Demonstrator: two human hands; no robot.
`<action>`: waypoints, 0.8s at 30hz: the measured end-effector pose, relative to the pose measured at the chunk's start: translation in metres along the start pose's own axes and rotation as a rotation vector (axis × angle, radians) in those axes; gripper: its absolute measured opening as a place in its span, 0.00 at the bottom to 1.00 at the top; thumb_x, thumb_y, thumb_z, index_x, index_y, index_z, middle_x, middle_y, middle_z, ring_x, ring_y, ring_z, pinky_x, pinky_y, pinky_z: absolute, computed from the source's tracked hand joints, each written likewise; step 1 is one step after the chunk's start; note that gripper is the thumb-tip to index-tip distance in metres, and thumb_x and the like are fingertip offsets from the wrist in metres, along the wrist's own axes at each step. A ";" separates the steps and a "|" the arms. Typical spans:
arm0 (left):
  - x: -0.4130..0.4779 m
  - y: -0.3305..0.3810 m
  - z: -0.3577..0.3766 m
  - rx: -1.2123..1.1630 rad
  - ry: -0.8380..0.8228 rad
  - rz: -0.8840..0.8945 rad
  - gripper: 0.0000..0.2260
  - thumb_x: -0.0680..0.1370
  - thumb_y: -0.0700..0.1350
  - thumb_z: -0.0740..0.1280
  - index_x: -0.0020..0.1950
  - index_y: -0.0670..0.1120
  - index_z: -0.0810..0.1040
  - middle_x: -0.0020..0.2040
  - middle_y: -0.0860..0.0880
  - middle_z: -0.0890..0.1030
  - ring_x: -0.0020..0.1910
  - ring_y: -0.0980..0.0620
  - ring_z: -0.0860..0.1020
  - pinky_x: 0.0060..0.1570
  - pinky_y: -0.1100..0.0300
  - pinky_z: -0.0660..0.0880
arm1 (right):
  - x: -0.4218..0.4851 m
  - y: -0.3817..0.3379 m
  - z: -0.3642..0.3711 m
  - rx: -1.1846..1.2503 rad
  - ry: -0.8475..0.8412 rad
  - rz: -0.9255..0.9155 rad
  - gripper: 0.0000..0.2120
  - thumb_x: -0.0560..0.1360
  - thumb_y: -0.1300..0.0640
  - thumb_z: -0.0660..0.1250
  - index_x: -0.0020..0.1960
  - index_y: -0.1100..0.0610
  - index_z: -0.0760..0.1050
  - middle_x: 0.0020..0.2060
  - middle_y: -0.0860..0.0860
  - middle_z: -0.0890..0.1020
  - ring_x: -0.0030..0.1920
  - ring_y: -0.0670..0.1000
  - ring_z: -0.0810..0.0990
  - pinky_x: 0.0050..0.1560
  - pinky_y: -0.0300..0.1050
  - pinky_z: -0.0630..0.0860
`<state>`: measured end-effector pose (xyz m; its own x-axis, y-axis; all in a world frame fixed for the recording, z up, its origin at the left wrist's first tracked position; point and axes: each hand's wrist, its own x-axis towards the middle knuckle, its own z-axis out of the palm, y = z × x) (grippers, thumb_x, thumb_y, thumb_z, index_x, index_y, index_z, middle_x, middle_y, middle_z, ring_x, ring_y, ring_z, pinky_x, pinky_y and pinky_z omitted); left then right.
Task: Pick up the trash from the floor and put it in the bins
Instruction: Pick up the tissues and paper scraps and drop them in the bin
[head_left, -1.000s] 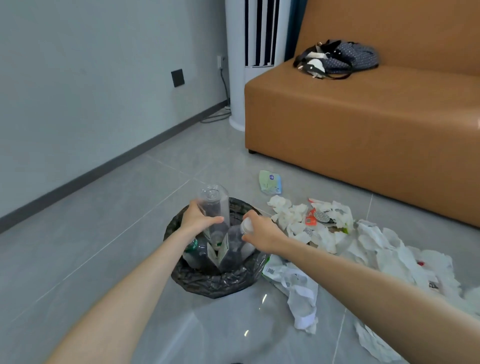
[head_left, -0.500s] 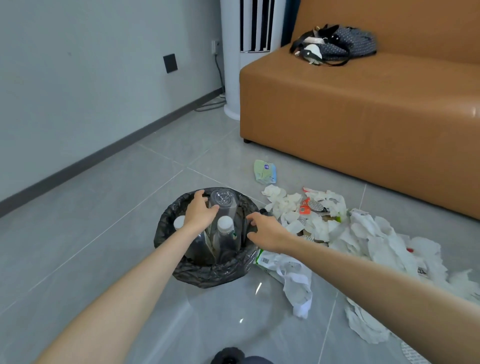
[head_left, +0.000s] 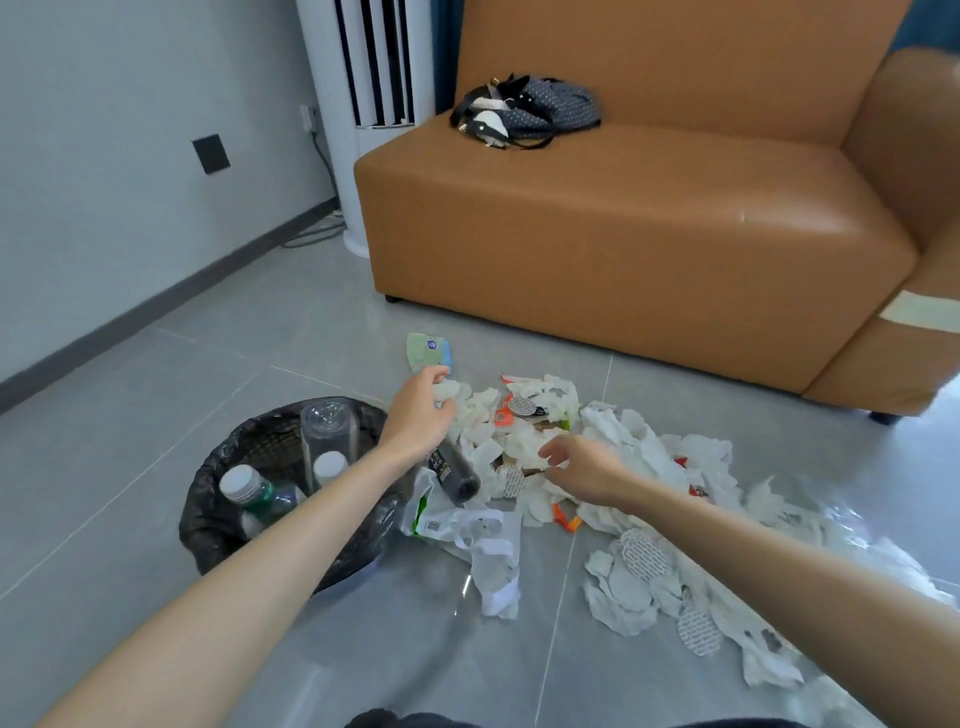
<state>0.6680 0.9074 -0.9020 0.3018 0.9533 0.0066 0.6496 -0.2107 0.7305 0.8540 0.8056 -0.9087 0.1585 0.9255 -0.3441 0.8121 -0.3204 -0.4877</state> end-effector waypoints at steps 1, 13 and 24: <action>0.001 0.010 0.012 0.008 -0.023 0.018 0.20 0.79 0.41 0.62 0.70 0.46 0.66 0.69 0.47 0.70 0.66 0.49 0.71 0.64 0.55 0.67 | -0.003 0.014 -0.004 -0.001 0.010 0.029 0.18 0.78 0.61 0.60 0.67 0.57 0.71 0.64 0.54 0.76 0.64 0.52 0.74 0.61 0.41 0.71; -0.008 0.116 0.132 0.092 -0.244 0.167 0.19 0.79 0.41 0.60 0.70 0.44 0.66 0.69 0.47 0.70 0.67 0.47 0.69 0.65 0.54 0.67 | -0.061 0.160 -0.041 0.028 0.141 0.235 0.20 0.77 0.62 0.61 0.69 0.59 0.68 0.66 0.56 0.73 0.66 0.55 0.72 0.63 0.46 0.71; -0.001 0.136 0.206 0.152 -0.385 0.164 0.19 0.78 0.41 0.60 0.70 0.44 0.67 0.69 0.46 0.71 0.67 0.47 0.70 0.64 0.54 0.68 | -0.067 0.236 -0.024 0.069 0.160 0.384 0.22 0.76 0.62 0.59 0.70 0.56 0.65 0.66 0.58 0.70 0.63 0.59 0.71 0.58 0.48 0.71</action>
<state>0.8999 0.8330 -0.9432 0.6288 0.7605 -0.1620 0.6577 -0.4091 0.6325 1.0485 0.6730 -0.9821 0.5322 0.7538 -0.3853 0.6379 -0.6563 -0.4029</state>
